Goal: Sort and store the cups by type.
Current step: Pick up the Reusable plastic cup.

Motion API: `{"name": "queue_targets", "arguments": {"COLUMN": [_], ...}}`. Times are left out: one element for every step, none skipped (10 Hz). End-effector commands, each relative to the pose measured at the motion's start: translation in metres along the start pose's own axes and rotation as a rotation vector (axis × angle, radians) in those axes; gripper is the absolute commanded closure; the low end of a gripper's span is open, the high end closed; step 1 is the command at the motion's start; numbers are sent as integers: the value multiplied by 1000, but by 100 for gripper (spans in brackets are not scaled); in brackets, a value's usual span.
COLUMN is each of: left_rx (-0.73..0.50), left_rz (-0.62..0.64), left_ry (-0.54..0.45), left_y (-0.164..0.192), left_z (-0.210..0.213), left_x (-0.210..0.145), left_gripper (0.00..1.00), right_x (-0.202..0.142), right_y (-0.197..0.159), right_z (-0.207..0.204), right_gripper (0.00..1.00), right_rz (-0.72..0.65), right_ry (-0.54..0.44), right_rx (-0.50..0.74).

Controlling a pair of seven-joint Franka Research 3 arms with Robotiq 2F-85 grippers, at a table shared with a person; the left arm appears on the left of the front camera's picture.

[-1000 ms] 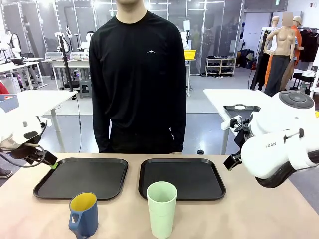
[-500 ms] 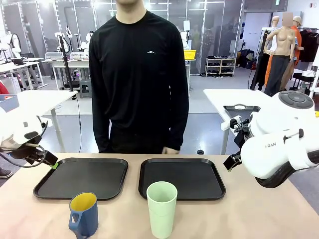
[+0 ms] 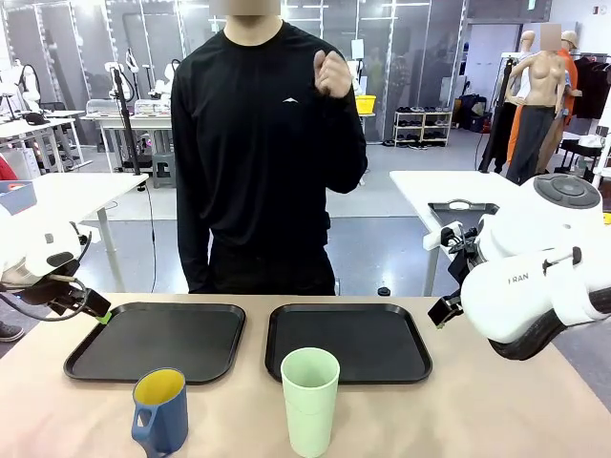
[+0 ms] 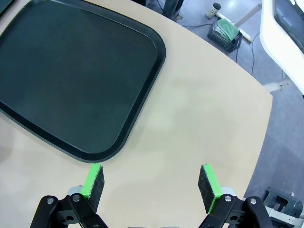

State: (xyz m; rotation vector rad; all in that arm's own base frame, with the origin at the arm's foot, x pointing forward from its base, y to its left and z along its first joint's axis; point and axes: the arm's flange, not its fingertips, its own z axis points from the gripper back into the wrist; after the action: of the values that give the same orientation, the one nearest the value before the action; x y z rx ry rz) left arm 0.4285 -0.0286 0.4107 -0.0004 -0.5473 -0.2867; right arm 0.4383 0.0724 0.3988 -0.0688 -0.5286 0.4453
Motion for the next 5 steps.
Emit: {"name": "queue_targets", "arguments": {"left_rx": [-4, -4, -4, -4, -4], "left_rz": [2, 2, 2, 2, 2], "left_ry": [2, 2, 2, 2, 2], "left_y": [1, 1, 1, 1, 1], "left_z": [0, 0, 0, 0, 0], "left_x": [-1, -1, -1, -1, -1], "left_gripper": [0, 0, 0, 0, 0], "right_x": [-1, -1, -1, -1, -1], "right_y": [-1, -1, -1, -1, -1], "right_z": [-1, -1, -1, -1, -1], "right_gripper": [0, 0, 0, 0, 0], "right_rz": [0, 0, 0, 0, 0], "right_ry": [3, 3, 3, 3, 3], "right_rx": [-1, -1, -1, -1, -1]}}
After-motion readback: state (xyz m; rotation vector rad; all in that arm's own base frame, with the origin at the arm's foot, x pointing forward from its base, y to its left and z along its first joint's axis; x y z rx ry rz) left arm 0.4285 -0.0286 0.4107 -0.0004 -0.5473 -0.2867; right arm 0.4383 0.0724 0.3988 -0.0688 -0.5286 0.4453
